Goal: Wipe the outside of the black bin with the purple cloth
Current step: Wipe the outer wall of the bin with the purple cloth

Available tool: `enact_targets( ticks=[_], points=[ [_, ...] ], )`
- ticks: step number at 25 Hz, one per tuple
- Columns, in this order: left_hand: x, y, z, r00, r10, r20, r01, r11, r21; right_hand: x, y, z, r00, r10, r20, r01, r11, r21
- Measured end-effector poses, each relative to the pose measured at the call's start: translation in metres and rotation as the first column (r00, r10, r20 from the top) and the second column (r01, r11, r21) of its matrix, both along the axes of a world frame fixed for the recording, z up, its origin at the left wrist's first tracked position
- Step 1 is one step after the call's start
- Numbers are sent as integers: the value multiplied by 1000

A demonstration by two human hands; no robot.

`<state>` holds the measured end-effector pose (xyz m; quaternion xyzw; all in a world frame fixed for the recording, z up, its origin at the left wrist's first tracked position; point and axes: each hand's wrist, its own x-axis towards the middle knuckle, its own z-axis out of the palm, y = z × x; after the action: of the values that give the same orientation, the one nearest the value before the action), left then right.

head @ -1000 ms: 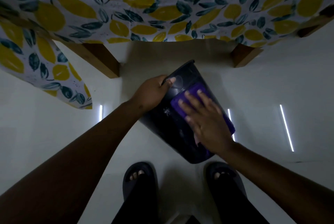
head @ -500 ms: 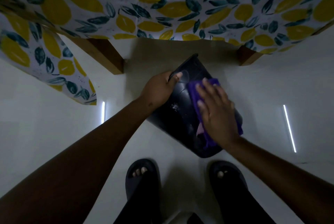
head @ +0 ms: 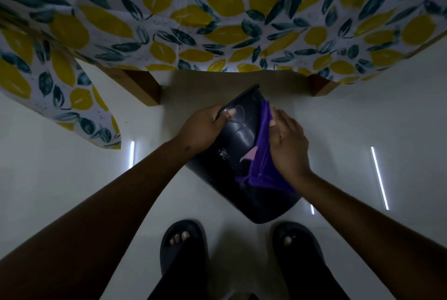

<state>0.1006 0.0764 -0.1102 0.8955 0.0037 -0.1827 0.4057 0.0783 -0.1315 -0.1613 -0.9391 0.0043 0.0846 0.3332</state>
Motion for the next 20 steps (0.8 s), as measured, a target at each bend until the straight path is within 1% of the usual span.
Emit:
enact_targets(
  ticks=[1,2,3,4,5,6,7,8,10,11,13,14,16,17,18,20],
  points=[
    [-3,5,1,1000,9,-29,-11,998,-68,5,-6,-7,995,-52,-86,63,990,126],
    [-7,11,4,997,21,-69,-31,988,-148,6,-8,-13,989,-64,-135,87,981,176],
    [-13,17,5,993,23,-112,-45,979,-200,5,-7,-14,989,-54,-139,79,981,179],
    [-18,21,5,992,12,-128,-38,979,-203,3,-6,-13,992,-54,-118,74,982,173],
    [-22,22,4,994,-4,-114,-15,987,-162,1,-3,-9,994,-65,-90,80,982,169],
    [-22,20,1,996,-9,-84,-1,993,-115,-4,2,-3,996,-62,-63,71,986,153],
    [-21,17,0,999,-4,-54,0,997,-81,-12,8,4,999,-16,-34,20,995,95],
    [-17,13,-1,999,3,-35,-5,998,-65,-24,16,11,998,59,5,-59,998,-5],
    [-6,6,0,999,7,-48,-10,997,-73,-47,28,17,964,255,76,-232,946,-227],
    [-1,3,1,998,5,-65,-11,996,-85,-51,29,18,941,321,103,-282,916,-284],
    [6,-4,2,997,25,-79,-33,994,-104,-34,17,13,920,373,119,-323,895,-309],
    [10,-8,3,996,36,-76,-43,994,-96,-19,8,11,934,344,100,-304,908,-287],
    [16,-11,4,996,42,-76,-47,997,-57,1,0,10,980,192,50,-181,969,-170],
    [18,-12,5,995,43,-91,-47,998,-46,-1,3,10,990,138,42,-131,982,-134],
    [19,-12,6,993,37,-109,-41,998,-36,-10,9,10,988,139,62,-129,982,-142],
    [21,-9,6,992,11,-129,-15,999,-30,-37,20,9,958,258,121,-225,946,-235]
  ],
)
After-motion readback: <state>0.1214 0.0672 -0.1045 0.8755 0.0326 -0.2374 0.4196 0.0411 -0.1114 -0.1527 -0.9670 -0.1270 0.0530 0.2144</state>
